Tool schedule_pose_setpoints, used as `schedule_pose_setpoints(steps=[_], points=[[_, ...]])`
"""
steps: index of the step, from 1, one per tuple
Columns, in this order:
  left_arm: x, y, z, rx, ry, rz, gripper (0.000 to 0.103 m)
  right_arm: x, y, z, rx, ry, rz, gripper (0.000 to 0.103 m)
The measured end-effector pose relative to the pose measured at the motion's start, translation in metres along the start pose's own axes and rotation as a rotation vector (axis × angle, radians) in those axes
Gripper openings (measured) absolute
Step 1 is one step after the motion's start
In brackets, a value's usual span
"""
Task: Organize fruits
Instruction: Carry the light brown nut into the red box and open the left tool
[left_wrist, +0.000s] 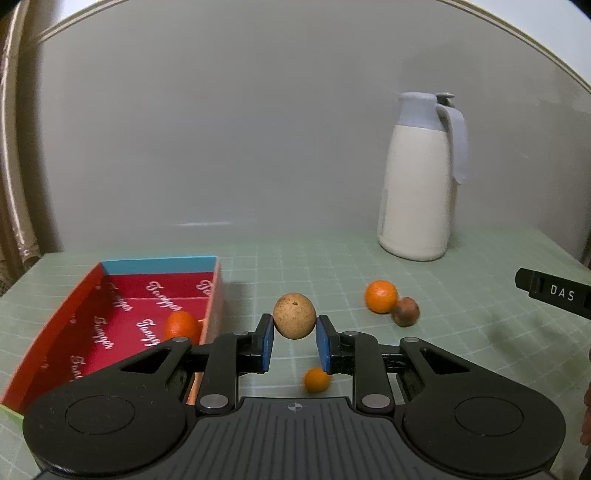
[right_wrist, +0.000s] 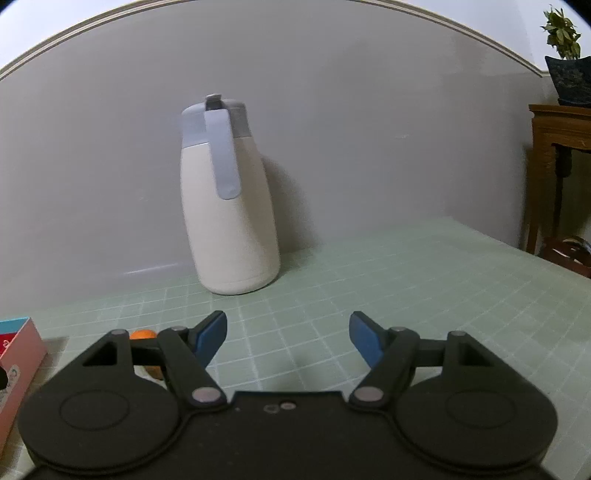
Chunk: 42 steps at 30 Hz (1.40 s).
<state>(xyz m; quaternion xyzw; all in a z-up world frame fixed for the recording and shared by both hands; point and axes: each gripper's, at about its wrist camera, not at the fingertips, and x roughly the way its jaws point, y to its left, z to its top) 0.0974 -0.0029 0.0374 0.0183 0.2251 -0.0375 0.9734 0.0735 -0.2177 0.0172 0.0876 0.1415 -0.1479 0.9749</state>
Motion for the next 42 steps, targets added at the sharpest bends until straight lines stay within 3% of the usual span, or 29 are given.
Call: schedule_pose_setpoints(steps=[25, 42], points=[[-0.011, 0.077, -0.008, -0.075, -0.010, 0.130, 0.025, -0.005, 0.061, -0.013, -0.042, 0.007, 0.091, 0.073], [-0.006, 0.133, -0.025, -0.133, 0.024, 0.230, 0.025, -0.005, 0.094, -0.021, -0.061, 0.017, 0.157, 0.073]])
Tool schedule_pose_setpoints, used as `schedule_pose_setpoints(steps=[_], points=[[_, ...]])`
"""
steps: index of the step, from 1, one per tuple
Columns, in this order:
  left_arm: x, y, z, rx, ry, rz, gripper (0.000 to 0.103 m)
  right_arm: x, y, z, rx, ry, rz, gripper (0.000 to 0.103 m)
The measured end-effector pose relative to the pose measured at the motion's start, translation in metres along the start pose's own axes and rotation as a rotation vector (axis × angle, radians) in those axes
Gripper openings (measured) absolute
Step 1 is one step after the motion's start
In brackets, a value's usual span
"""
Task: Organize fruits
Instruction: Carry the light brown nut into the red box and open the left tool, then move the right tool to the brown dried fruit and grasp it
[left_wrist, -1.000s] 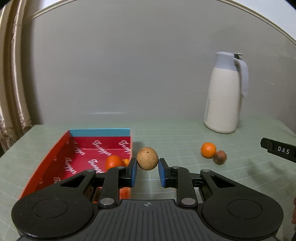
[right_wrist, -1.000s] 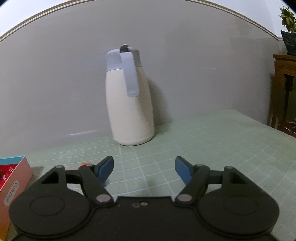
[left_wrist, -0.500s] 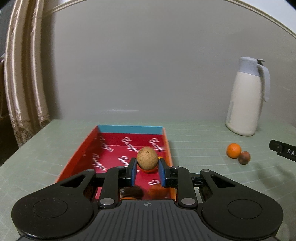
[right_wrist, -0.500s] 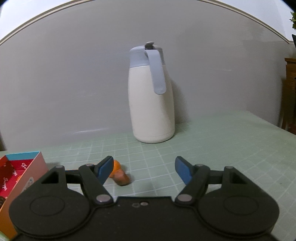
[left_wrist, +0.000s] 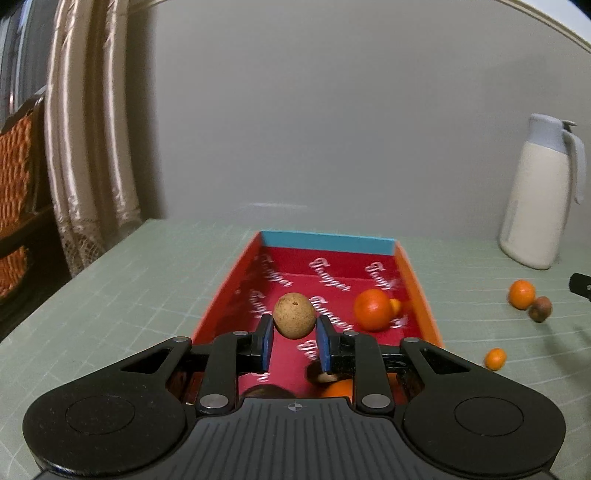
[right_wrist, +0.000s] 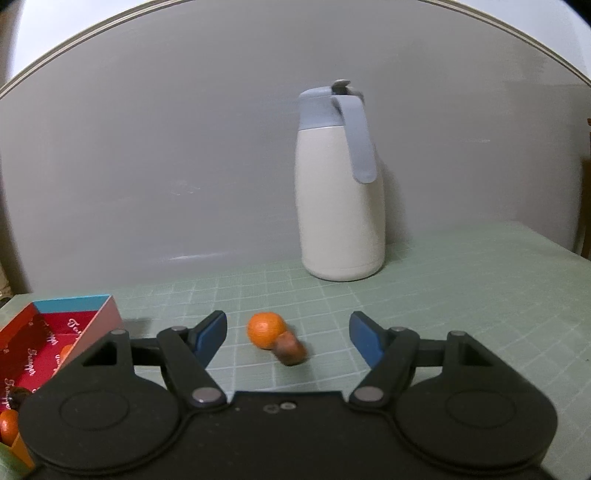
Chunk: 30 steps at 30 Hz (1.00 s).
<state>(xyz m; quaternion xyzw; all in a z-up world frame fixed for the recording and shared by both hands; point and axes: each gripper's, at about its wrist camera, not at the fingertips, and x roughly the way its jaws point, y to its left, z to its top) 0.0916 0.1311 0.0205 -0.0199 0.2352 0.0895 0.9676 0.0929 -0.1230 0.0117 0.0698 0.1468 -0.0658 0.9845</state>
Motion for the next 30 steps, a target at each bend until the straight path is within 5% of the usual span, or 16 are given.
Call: schedule_pose_setpoints(steps=[17, 21, 30], points=[[0.020, 0.016, -0.005, -0.048, 0.059, 0.018, 0.026, -0.003, 0.004, 0.003, -0.012, 0.001, 0.018, 0.073], [0.013, 0.012, -0.005, -0.039, 0.017, 0.039, 0.072, -0.003, 0.001, 0.004, -0.004, -0.002, 0.012, 0.073], [0.004, 0.006, -0.002, -0.015, -0.011, 0.035, 0.077, -0.003, -0.007, 0.004, -0.012, 0.001, 0.010, 0.073]])
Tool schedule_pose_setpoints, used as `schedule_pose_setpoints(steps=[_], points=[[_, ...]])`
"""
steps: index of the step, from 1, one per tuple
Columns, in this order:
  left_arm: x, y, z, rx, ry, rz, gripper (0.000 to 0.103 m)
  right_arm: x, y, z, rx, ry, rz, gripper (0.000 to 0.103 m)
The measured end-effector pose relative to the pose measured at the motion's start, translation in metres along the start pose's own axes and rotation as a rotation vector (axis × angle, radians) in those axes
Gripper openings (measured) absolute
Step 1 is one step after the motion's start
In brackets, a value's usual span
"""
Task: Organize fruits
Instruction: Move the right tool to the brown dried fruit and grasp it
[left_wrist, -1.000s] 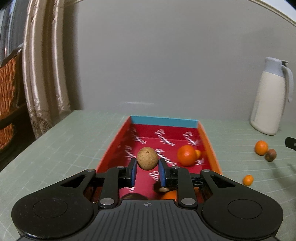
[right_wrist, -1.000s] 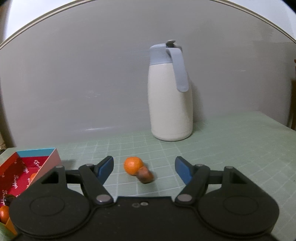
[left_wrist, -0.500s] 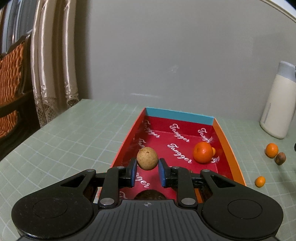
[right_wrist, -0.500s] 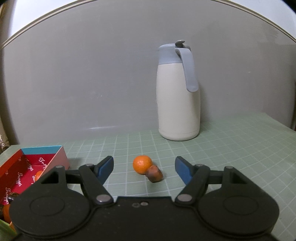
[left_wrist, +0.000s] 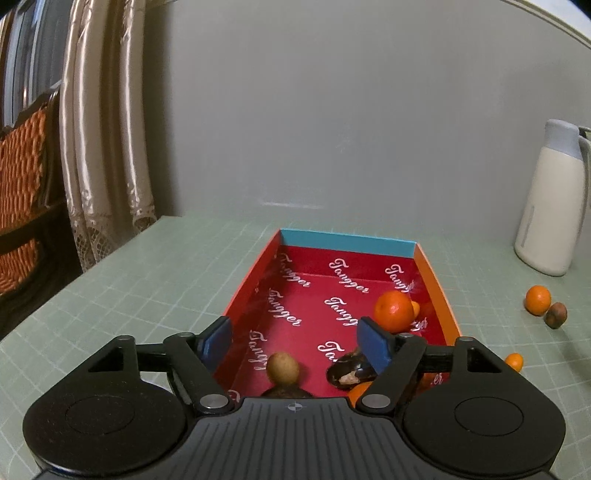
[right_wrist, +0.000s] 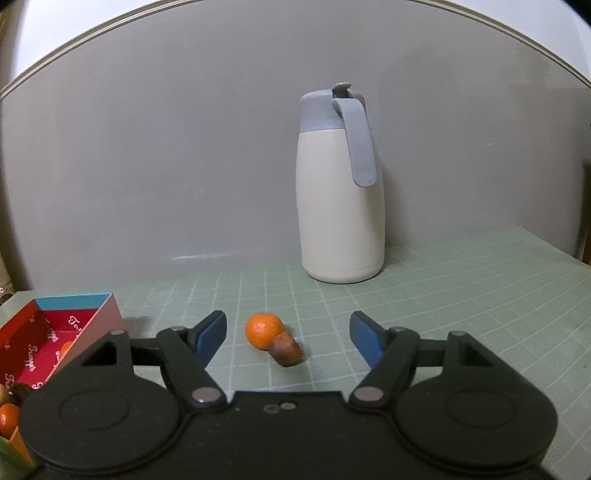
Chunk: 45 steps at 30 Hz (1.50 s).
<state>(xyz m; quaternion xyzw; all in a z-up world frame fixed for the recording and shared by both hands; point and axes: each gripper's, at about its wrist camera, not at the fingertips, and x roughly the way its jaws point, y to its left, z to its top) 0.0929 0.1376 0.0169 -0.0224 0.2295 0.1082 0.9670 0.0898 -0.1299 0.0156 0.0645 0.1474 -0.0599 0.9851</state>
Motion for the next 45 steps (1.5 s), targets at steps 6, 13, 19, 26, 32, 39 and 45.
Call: schedule_pose_setpoints(steps=[6, 13, 19, 26, 32, 39, 45], points=[[-0.002, 0.001, 0.001, 0.006, -0.007, 0.008, 0.078, 0.004, -0.001, -0.001, -0.010, 0.017, 0.010, 0.073], [-0.001, 0.019, 0.002, -0.034, -0.019, 0.050, 0.078, 0.026, 0.010, -0.009, -0.115, 0.080, 0.010, 0.069], [0.002, 0.041, 0.003, -0.076, -0.034, 0.103, 0.078, 0.044, 0.012, -0.011, -0.132, 0.125, 0.009, 0.061], [0.012, 0.073, 0.002, -0.151, -0.033, 0.169, 0.078, 0.063, 0.018, -0.013, -0.149, 0.167, -0.001, 0.052], [0.026, 0.098, -0.001, -0.214, -0.003, 0.213, 0.078, 0.081, 0.024, -0.017, -0.178, 0.196, -0.013, 0.048], [0.030, 0.105, -0.004, -0.211, 0.014, 0.230, 0.078, 0.102, 0.025, -0.016, -0.161, 0.262, -0.024, 0.030], [0.026, 0.106, -0.004, -0.216, 0.013, 0.230, 0.078, 0.102, 0.024, -0.015, -0.138, 0.271, -0.017, 0.027]])
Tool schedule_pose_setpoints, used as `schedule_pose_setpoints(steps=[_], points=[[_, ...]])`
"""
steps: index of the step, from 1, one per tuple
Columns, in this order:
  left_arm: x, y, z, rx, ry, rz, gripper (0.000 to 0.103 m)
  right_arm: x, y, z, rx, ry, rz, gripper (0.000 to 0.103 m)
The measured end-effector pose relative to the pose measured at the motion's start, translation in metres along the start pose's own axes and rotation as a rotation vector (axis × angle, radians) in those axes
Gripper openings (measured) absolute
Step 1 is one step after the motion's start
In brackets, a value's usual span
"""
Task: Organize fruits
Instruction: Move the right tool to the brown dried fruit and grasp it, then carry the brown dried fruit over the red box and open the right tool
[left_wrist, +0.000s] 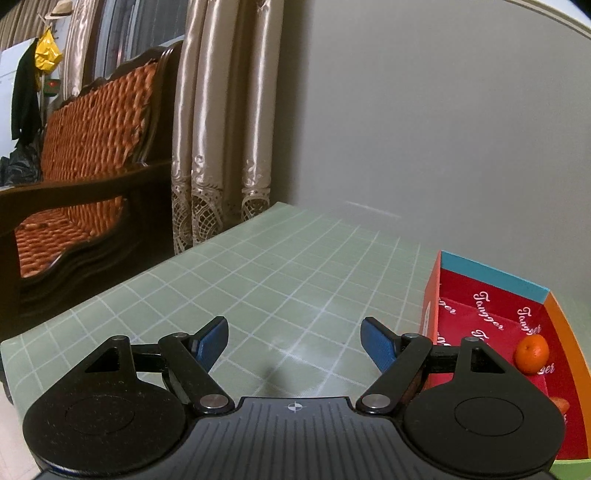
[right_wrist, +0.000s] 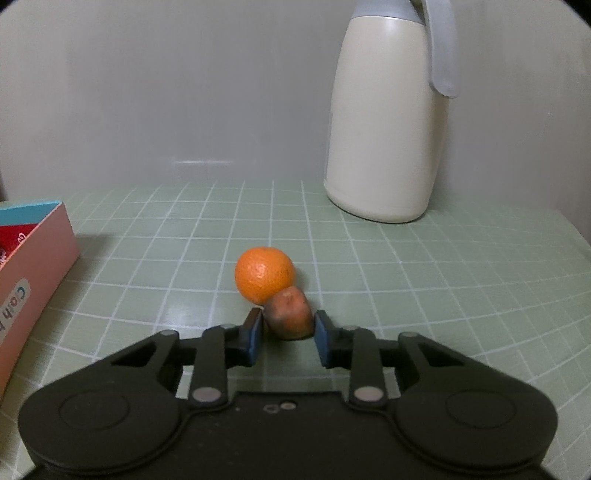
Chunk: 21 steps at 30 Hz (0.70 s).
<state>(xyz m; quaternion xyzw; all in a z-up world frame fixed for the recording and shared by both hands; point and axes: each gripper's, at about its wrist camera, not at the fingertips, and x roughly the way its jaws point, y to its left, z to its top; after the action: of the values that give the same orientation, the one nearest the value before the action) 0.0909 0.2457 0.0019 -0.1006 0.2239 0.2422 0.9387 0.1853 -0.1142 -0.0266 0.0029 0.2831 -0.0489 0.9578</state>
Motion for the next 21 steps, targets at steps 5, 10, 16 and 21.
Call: schedule_pose_setpoints(steps=[5, 10, 16, 21], points=[[-0.005, -0.003, 0.001, 0.006, -0.001, 0.001, 0.078, -0.012, -0.002, -0.001, -0.004, -0.022, 0.010, 0.028], [-0.012, -0.002, 0.001, 0.026, -0.009, 0.004, 0.078, -0.035, 0.001, 0.003, 0.012, -0.058, 0.048, 0.028], [-0.017, 0.006, 0.003, 0.033, -0.006, 0.015, 0.079, -0.065, 0.020, 0.009, -0.001, -0.113, 0.116, 0.028], [-0.020, 0.005, 0.004, 0.049, -0.013, 0.022, 0.087, -0.078, 0.040, 0.015, -0.017, -0.141, 0.171, 0.028]])
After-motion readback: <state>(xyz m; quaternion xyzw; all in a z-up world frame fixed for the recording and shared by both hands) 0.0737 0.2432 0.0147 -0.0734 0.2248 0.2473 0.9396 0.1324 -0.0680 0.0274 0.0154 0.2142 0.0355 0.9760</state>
